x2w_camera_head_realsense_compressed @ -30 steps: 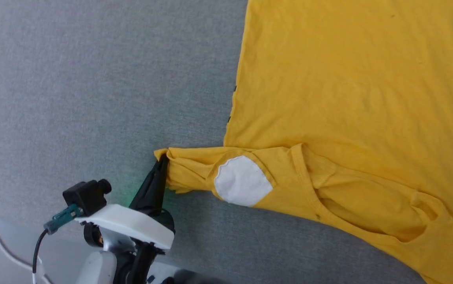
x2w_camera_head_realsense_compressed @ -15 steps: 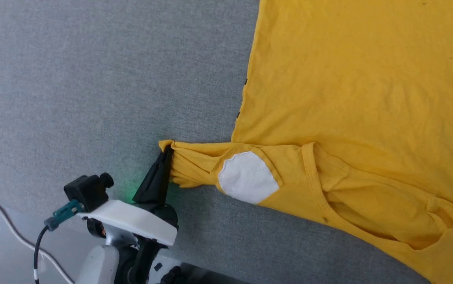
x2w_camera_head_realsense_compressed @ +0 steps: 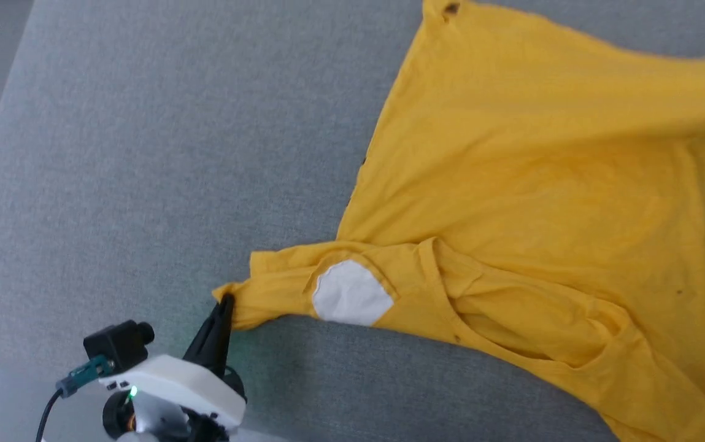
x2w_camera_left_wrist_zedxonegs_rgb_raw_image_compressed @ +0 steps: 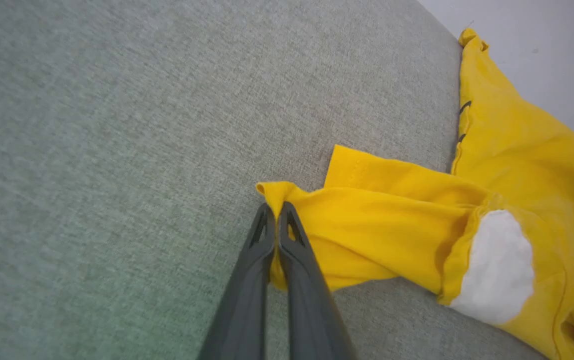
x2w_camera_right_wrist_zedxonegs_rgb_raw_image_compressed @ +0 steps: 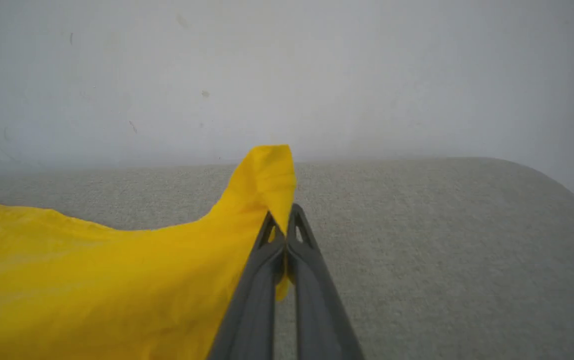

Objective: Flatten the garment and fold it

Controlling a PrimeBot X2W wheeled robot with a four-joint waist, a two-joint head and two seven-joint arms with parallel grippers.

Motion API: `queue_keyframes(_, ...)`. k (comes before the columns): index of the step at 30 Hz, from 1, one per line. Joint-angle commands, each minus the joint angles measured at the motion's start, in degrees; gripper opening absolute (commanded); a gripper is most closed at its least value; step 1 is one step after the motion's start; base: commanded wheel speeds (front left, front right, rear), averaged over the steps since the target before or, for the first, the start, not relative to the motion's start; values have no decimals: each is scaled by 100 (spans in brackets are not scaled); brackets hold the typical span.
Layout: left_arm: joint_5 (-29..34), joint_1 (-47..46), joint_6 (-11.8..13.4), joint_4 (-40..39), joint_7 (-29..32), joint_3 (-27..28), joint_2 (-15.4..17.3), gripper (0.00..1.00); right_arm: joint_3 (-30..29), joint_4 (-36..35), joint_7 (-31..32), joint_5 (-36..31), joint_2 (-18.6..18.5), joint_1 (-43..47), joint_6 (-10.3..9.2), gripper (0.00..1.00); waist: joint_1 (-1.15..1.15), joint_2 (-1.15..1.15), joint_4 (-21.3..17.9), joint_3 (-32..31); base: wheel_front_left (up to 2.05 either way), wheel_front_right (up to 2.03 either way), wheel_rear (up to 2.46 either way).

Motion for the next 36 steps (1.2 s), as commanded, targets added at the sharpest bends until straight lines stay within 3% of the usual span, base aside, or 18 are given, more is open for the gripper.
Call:
queue_keyframes(1,-49,78,47,-12,18,42,53,0,-50,-45,-45,35,48,133,-8,0,0,0,-456,-650,0,0,0)
queue_keyframes(5,-58,295,138,-132,128,75,139,0,-378,-293,69,94,335,908,-8,0,0,0,-694,-1017,0,0,0)
queue_keyframes(9,-72,461,207,-229,211,92,193,0,-775,-594,574,86,521,1559,-8,0,0,0,-901,-1247,0,0,0)
queue_keyframes(20,-89,648,311,-410,343,62,252,0,-1246,-348,3314,267,671,2490,-8,0,0,0,-1298,-1433,0,0,0)
queue_keyframes(24,-90,647,331,-424,369,39,255,0,-1276,-187,3919,457,672,2577,-8,0,0,0,-1330,-1448,0,0,0)
queue_keyframes(26,-91,646,335,-419,377,25,255,0,-1215,-215,3957,468,673,2592,-8,48,0,0,-1330,-1454,0,0,0)
queue_keyframes(27,-94,644,333,-415,380,17,254,0,-1165,-266,3902,483,673,2593,-8,100,0,0,-1326,-1456,0,0,0)
queue_keyframes(31,-139,641,310,-385,362,17,239,0,-964,-639,3109,546,673,2445,-8,100,0,0,-1311,-1460,0,0,0)
queue_keyframes(36,-167,612,276,-362,358,5,252,0,-187,-1071,1287,627,520,2088,-8,100,0,0,-1263,-1428,0,0,0)
